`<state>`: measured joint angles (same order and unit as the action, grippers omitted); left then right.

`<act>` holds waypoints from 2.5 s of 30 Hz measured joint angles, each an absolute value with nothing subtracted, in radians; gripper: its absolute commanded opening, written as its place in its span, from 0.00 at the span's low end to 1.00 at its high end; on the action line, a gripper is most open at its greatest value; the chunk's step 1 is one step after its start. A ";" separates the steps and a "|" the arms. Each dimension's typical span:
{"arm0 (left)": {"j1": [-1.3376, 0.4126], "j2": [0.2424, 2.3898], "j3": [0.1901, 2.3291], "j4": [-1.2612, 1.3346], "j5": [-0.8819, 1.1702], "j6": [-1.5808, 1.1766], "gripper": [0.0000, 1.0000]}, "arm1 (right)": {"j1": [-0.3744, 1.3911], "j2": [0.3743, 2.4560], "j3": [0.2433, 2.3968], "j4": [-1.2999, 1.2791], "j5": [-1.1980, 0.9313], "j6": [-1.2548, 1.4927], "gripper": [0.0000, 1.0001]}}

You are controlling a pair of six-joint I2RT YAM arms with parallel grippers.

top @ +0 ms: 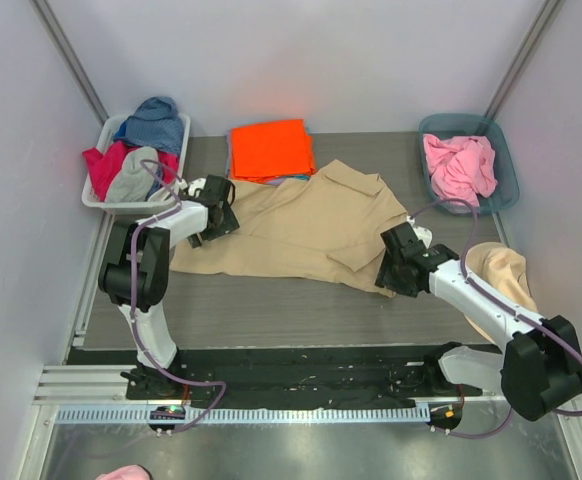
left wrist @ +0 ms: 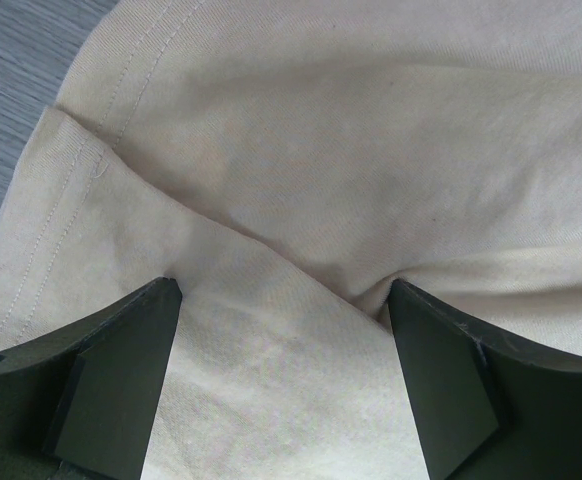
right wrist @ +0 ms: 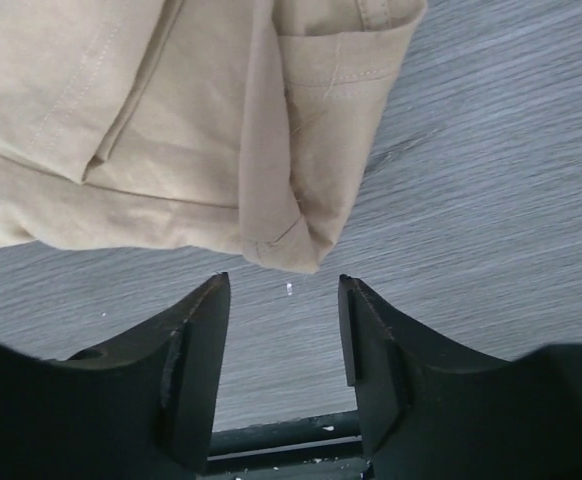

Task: Fold and stack the t-shirts
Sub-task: Fold the tshirt

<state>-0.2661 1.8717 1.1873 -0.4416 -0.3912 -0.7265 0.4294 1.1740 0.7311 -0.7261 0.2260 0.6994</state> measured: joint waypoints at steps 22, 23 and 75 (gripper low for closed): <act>-0.265 1.872 1.187 -0.442 -0.389 -0.726 0.88 | 0.437 1.255 0.688 -0.659 0.253 0.706 0.53; -0.265 1.872 1.187 -0.442 -0.389 -0.726 0.88 | 0.440 1.255 0.689 -0.658 0.252 0.706 0.53; -0.228 1.872 1.187 -0.447 -0.374 -0.725 0.66 | 0.469 1.380 0.860 -0.856 0.463 0.653 0.02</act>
<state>-0.2283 1.8717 1.1873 -0.4465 -0.3744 -0.7246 0.4694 1.3796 0.8604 -0.8558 0.4629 0.6533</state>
